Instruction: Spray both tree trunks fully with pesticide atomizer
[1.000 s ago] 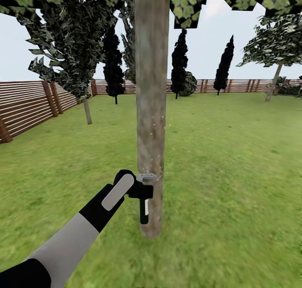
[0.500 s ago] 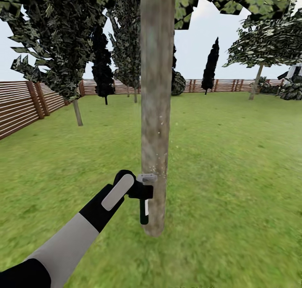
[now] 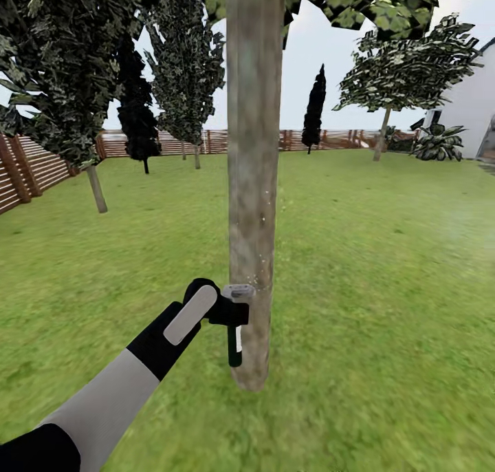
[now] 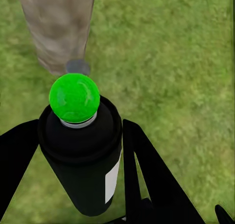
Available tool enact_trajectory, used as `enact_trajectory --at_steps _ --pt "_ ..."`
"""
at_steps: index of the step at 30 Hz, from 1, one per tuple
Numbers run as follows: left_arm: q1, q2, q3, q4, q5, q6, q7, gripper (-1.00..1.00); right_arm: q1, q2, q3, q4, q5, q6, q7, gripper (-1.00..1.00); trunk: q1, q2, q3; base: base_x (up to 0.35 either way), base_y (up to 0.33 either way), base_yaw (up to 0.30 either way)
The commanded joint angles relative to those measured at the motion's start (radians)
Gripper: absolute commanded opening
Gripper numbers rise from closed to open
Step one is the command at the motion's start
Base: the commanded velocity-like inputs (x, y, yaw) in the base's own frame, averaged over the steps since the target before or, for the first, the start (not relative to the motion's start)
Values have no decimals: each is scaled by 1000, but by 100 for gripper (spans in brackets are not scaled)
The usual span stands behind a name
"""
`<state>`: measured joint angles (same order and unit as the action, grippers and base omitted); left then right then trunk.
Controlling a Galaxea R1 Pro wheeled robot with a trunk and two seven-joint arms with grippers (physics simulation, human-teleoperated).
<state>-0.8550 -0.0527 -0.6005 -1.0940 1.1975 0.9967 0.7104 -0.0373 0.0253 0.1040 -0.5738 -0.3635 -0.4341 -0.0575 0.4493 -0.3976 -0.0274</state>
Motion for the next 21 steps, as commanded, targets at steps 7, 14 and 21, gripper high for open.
enact_trajectory --at_steps 7,14,21 --pt "5 1 -1 -2 10 -5 11 -100 -1 -1 5 0 -8 -5 -6 -100 1 -2 -2 3 350 -246" --pt "7 16 -1 -4 10 -33 3 -100 -1 -1 5 0 -8 -4 -6 -100 1 -2 -2 0 350 -246" --pt "12 56 -2 -11 10 -59 -62 -100 -1 -1 5 0 -9 -4 -6 -100 1 -2 -2 0 350 -246"
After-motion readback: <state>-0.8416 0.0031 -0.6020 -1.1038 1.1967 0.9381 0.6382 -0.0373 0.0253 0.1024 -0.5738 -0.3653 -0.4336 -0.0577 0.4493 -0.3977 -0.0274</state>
